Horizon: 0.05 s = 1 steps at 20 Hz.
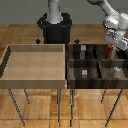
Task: Place the box of cereal into the appropriate compartment.
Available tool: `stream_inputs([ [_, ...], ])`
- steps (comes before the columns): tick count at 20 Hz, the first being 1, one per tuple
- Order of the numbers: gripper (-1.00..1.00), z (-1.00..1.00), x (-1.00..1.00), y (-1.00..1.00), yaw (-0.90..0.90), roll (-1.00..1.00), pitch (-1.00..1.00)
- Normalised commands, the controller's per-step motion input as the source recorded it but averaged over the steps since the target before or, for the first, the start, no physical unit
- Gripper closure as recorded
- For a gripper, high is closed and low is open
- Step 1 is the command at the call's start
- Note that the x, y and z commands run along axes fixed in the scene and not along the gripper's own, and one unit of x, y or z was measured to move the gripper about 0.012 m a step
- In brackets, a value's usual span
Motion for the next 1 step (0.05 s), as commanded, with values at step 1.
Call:
stream_inputs([
  [1, -1.0, 0.0, 0.0, 0.0, 0.0, 0.0, 0.0],
])
